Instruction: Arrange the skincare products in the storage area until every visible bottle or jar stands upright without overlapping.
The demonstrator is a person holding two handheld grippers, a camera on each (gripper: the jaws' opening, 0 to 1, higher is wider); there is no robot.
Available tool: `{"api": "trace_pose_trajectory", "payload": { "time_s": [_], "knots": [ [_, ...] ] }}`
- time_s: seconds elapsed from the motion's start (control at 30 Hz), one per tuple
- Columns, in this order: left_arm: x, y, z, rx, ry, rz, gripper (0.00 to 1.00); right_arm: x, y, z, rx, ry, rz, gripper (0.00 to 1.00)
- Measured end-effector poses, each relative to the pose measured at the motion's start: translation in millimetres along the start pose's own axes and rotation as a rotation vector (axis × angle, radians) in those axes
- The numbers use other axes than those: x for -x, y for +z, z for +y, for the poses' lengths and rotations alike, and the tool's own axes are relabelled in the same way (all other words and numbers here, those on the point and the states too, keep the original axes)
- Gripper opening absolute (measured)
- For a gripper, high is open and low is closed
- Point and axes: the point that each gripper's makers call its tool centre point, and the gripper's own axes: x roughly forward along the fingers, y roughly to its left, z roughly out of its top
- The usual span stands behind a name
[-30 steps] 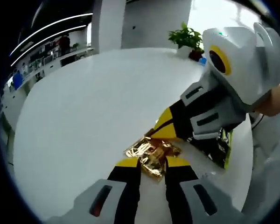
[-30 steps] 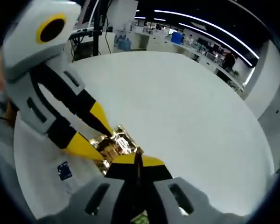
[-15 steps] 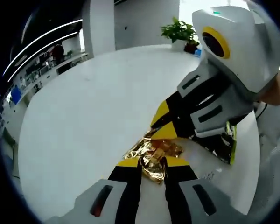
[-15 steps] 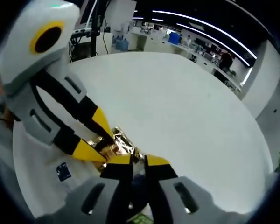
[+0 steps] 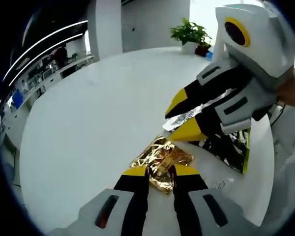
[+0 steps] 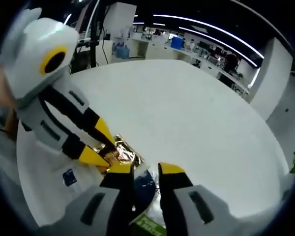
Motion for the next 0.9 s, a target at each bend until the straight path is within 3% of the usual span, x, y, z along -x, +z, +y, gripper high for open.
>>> {"api": "trace_pose_trajectory", "payload": {
  "time_s": [0.63,0.9],
  "knots": [
    [-1.9,0.8,-2.4,0.006,0.000,-0.007,0.19,17.6,-15.1,2.5,-0.047,0.011,0.030,0.20],
    [-2.8,1.5,-3.4,0.031,0.048,-0.007,0.20,20.1,-16.7,2.7,-0.070,0.009,0.031,0.20]
  ]
}}
